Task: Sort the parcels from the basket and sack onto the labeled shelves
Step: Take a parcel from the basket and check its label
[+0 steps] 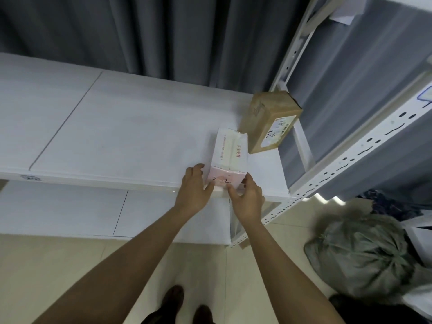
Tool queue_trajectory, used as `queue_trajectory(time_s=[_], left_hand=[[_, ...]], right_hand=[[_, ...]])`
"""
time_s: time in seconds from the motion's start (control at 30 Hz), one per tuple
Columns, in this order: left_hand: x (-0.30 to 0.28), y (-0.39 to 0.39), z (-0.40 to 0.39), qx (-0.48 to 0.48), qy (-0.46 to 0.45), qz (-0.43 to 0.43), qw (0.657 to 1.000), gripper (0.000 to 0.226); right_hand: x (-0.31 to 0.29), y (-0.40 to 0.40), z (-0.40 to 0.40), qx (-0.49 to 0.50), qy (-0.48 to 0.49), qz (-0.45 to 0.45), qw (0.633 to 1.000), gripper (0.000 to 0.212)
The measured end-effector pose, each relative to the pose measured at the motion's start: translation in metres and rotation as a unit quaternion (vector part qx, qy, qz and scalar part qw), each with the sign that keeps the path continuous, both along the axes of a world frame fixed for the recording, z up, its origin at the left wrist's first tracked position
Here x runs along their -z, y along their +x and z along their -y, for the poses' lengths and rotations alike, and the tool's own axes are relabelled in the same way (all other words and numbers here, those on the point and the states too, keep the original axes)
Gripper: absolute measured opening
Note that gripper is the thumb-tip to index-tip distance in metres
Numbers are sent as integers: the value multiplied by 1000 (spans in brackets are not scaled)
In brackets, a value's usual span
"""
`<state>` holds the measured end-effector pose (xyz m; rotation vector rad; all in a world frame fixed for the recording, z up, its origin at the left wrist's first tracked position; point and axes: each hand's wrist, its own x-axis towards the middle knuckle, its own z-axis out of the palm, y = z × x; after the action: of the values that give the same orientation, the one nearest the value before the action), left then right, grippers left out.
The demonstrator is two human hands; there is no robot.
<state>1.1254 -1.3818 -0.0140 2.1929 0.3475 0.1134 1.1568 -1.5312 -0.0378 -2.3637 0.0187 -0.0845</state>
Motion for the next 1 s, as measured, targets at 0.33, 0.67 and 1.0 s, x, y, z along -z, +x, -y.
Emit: queue_trajectory(time_s=[0.33, 0.67, 1.0], left_hand=[[-10, -15, -37, -30, 48, -5, 998, 44], [-2, -47, -33, -72, 50, -30, 996, 34], [28, -135, -74, -232, -28, -79, 969, 21]], right_hand=[[-15, 57, -28, 12, -107, -38, 993, 47], [-33, 75, -29, -4, -103, -71, 992, 50], [-4, -51, -76, -278, -42, 53, 958, 9]])
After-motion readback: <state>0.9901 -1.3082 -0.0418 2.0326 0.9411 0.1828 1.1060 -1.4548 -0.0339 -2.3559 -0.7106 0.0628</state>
